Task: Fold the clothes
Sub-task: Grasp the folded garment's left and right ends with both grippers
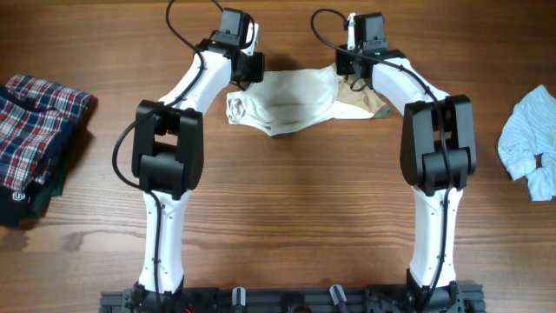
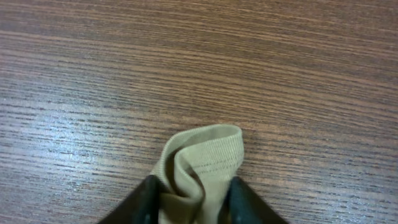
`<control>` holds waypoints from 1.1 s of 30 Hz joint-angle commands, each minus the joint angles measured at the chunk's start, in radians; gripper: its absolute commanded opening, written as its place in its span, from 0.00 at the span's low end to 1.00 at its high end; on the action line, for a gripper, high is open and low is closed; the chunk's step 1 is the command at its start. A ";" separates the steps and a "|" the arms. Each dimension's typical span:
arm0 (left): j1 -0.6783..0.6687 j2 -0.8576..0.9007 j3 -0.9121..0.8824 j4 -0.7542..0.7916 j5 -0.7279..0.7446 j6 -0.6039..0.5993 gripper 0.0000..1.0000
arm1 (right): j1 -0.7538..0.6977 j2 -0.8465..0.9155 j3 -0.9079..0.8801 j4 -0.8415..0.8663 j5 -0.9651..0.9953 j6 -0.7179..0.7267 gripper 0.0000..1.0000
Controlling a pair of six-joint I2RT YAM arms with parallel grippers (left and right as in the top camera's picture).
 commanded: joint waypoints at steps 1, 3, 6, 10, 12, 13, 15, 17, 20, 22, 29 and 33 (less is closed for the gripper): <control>0.003 0.013 -0.003 0.000 0.001 -0.001 0.11 | 0.004 0.050 -0.009 -0.010 -0.027 0.008 0.32; 0.003 0.013 -0.003 0.013 0.001 -0.001 0.04 | 0.004 0.042 -0.009 -0.016 -0.027 0.008 0.33; 0.003 0.011 -0.002 0.027 0.001 -0.001 0.04 | 0.004 0.008 -0.009 -0.020 -0.021 -0.019 0.22; 0.010 0.002 -0.002 0.023 -0.002 -0.001 0.04 | 0.004 -0.044 -0.009 -0.040 -0.022 -0.020 0.04; 0.010 -0.007 -0.002 0.022 -0.002 -0.001 0.04 | 0.004 -0.048 -0.009 -0.051 -0.022 -0.045 0.04; 0.010 -0.016 -0.002 0.022 -0.002 -0.001 0.04 | 0.004 -0.061 -0.009 -0.058 -0.014 -0.045 0.04; 0.010 -0.028 -0.002 0.018 -0.003 -0.001 0.04 | 0.004 -0.092 -0.009 -0.061 -0.014 -0.044 0.04; 0.010 -0.050 -0.002 0.007 -0.003 -0.001 0.04 | 0.004 -0.129 -0.009 -0.064 -0.014 -0.045 0.04; 0.010 -0.069 -0.001 -0.004 -0.024 -0.001 0.04 | 0.004 -0.154 -0.009 -0.066 -0.015 -0.045 0.04; 0.010 -0.077 0.000 -0.026 -0.069 -0.001 0.04 | 0.004 -0.155 -0.009 -0.080 -0.014 -0.045 0.04; 0.010 -0.144 0.000 -0.107 -0.100 -0.001 0.04 | 0.004 -0.158 -0.009 -0.162 -0.014 -0.044 0.04; 0.010 -0.146 -0.001 -0.162 -0.099 -0.002 0.04 | 0.004 -0.167 -0.009 -0.232 -0.014 -0.044 0.04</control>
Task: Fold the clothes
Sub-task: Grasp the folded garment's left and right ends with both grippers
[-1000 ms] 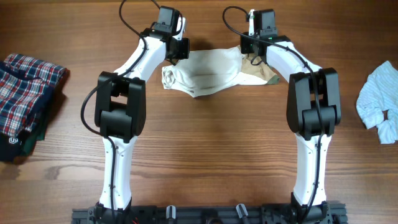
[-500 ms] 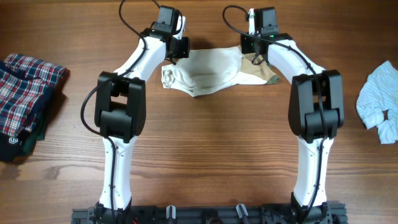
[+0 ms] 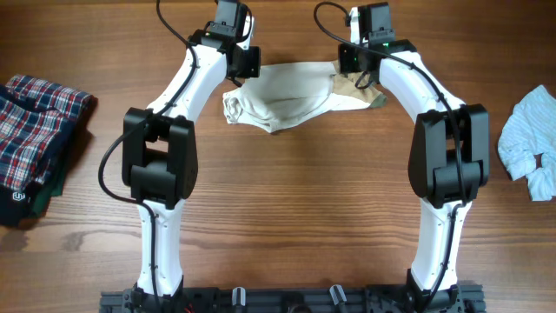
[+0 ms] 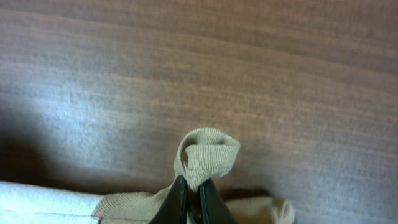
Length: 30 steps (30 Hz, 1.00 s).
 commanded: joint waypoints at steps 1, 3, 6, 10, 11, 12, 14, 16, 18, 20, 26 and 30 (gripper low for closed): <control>0.008 -0.039 0.000 -0.031 -0.034 0.004 0.04 | 0.001 -0.044 -0.006 -0.047 0.008 -0.020 0.04; 0.005 -0.039 0.000 -0.056 -0.035 0.004 0.04 | 0.001 -0.058 -0.006 -0.074 0.008 -0.018 0.04; -0.003 -0.039 0.000 -0.076 -0.035 0.004 0.04 | 0.001 -0.079 -0.006 -0.108 0.008 -0.018 0.05; -0.007 -0.039 0.000 -0.130 -0.035 0.001 0.04 | 0.002 -0.080 -0.006 -0.163 -0.008 -0.015 0.05; -0.007 -0.039 0.000 -0.140 -0.035 0.001 0.04 | 0.002 -0.080 -0.006 -0.183 -0.007 -0.012 0.05; -0.007 -0.039 0.000 -0.148 -0.035 0.001 0.04 | 0.002 -0.080 -0.006 -0.201 -0.007 -0.012 0.05; -0.007 -0.039 0.000 -0.163 -0.034 0.001 0.04 | 0.003 -0.080 -0.006 -0.223 -0.008 -0.012 0.05; -0.007 -0.039 0.000 -0.173 -0.031 0.001 0.04 | 0.003 -0.080 -0.007 -0.239 -0.007 0.003 0.06; -0.007 -0.039 -0.001 -0.188 -0.031 0.001 0.04 | 0.003 -0.080 -0.007 -0.257 -0.008 0.010 0.12; -0.008 -0.039 -0.001 -0.199 -0.015 -0.004 0.04 | 0.004 -0.079 -0.010 -0.257 -0.008 0.010 0.13; -0.041 -0.039 -0.001 -0.200 0.018 -0.003 0.04 | 0.004 -0.074 -0.011 -0.283 -0.008 0.018 0.14; -0.052 -0.039 -0.001 -0.208 0.018 -0.003 0.04 | 0.004 -0.074 -0.011 -0.347 -0.008 0.040 0.13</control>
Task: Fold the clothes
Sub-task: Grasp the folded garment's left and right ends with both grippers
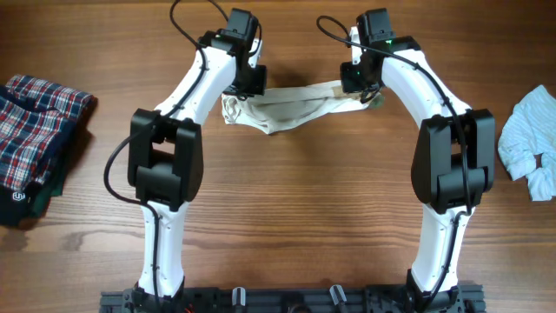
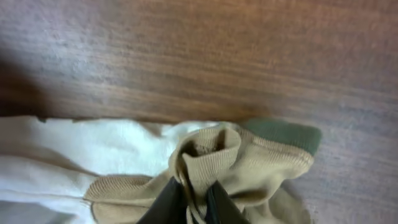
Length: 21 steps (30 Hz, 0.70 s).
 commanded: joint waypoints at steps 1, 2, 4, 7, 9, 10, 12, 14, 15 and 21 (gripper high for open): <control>-0.006 -0.037 -0.001 -0.015 0.009 -0.003 0.04 | -0.002 -0.026 -0.010 -0.036 0.017 0.033 0.13; -0.006 -0.037 -0.001 -0.023 0.009 -0.003 0.04 | -0.002 -0.026 -0.010 -0.049 0.017 0.048 0.13; -0.006 -0.037 -0.001 -0.047 0.009 -0.003 0.04 | -0.002 -0.026 -0.010 -0.069 0.017 0.053 0.13; -0.007 -0.037 -0.001 -0.068 0.009 -0.009 0.04 | -0.002 -0.025 -0.010 -0.092 0.017 0.074 0.24; -0.006 -0.037 -0.001 -0.087 0.009 -0.029 0.04 | -0.002 -0.024 -0.010 -0.105 0.017 0.076 0.29; -0.007 -0.037 -0.001 -0.095 0.009 -0.030 0.04 | -0.002 -0.024 -0.010 -0.109 0.017 0.080 0.32; -0.007 -0.037 -0.001 -0.108 0.014 -0.033 0.04 | -0.002 -0.024 -0.010 -0.117 0.017 0.083 0.36; -0.007 -0.037 0.000 -0.119 0.058 -0.031 0.04 | -0.002 -0.024 -0.010 -0.129 0.017 0.100 0.41; -0.006 -0.043 0.000 -0.123 0.086 -0.027 0.04 | -0.002 -0.024 -0.010 -0.140 0.017 0.100 0.46; -0.024 -0.157 0.000 -0.123 0.117 -0.028 0.04 | -0.002 -0.025 -0.010 -0.204 0.017 0.101 0.64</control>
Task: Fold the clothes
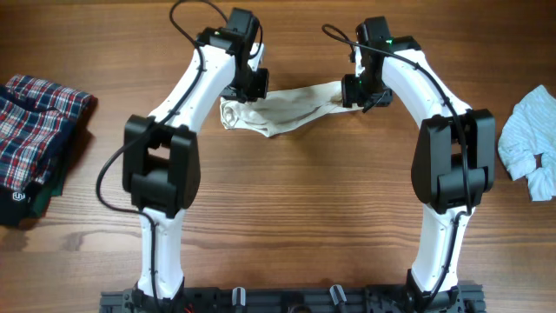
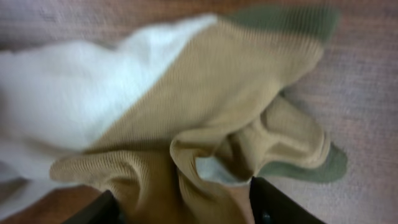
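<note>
A cream garment [image 1: 282, 106] with tan ribbed sleeve ends lies bunched into a narrow strip at the far middle of the table, between my two grippers. My left gripper [image 1: 248, 87] sits on its left end, and the overhead view hides the jaws. My right gripper [image 1: 358, 91] is at the right end. In the blurred right wrist view the right gripper [image 2: 186, 208] is open, its dark fingers [image 2: 273, 205] wide apart. The tan ribbed cloth [image 2: 205, 99] lies loose between them, over the white body [image 2: 81, 93], with green trim [image 2: 280, 15] beyond.
A pile of plaid clothes [image 1: 35, 130] lies at the table's left edge. A crumpled light blue striped garment [image 1: 530, 143] lies at the right edge. The wooden table [image 1: 287, 200] stretches bare in front of the cream garment.
My right gripper was shut on a fold of the tan cuff; its fingers now stand apart and the cuff lies loose on the garment. The garment looks a little narrower.
First my right gripper stood open round the tan cuff on the bare wood. Then it was shut on the cuff. Later it held the cuff over the white body as both arms came nearer. Now the cuff is let go on top of the garment.
</note>
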`<control>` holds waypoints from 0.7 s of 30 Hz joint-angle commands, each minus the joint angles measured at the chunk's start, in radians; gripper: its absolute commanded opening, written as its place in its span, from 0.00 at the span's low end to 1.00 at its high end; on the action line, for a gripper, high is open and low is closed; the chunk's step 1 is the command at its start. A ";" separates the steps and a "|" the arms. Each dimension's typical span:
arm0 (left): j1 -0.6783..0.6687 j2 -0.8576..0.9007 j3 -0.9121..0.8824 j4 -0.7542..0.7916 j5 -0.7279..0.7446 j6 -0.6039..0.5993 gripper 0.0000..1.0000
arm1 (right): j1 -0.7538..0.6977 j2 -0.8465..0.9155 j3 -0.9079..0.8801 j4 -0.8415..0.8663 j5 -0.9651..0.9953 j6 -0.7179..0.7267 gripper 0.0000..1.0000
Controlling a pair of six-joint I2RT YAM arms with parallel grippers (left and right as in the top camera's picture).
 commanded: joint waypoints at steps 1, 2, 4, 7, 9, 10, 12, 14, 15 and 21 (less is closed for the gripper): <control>-0.019 -0.099 0.000 -0.001 0.047 -0.006 0.04 | -0.002 -0.025 -0.010 -0.040 0.017 0.007 0.67; -0.026 -0.102 0.000 0.000 0.046 -0.006 0.04 | -0.002 -0.026 -0.010 -0.061 0.017 0.007 0.69; -0.029 -0.103 0.000 0.001 0.046 -0.006 0.08 | -0.002 -0.038 -0.010 -0.075 0.017 0.006 0.74; -0.027 -0.103 0.000 0.016 0.042 -0.005 0.27 | -0.002 -0.094 -0.006 -0.063 0.016 0.006 0.78; -0.028 -0.101 0.000 0.029 0.023 -0.006 0.32 | -0.002 -0.126 -0.006 -0.045 0.016 0.005 0.85; -0.028 -0.101 0.000 0.029 0.014 -0.006 0.32 | -0.002 -0.129 -0.006 -0.035 0.016 0.003 0.88; -0.028 -0.099 -0.003 0.029 0.016 -0.009 0.32 | -0.002 -0.123 -0.010 -0.002 0.016 0.003 0.88; -0.031 -0.083 -0.011 0.033 0.016 -0.015 0.29 | -0.002 -0.119 -0.010 0.039 -0.027 0.003 0.75; -0.034 -0.075 -0.019 0.041 0.016 -0.027 0.27 | -0.002 -0.119 -0.010 0.053 -0.066 0.002 0.55; -0.046 0.013 -0.054 0.105 0.016 -0.058 0.19 | -0.002 -0.119 -0.068 0.100 -0.108 0.003 0.04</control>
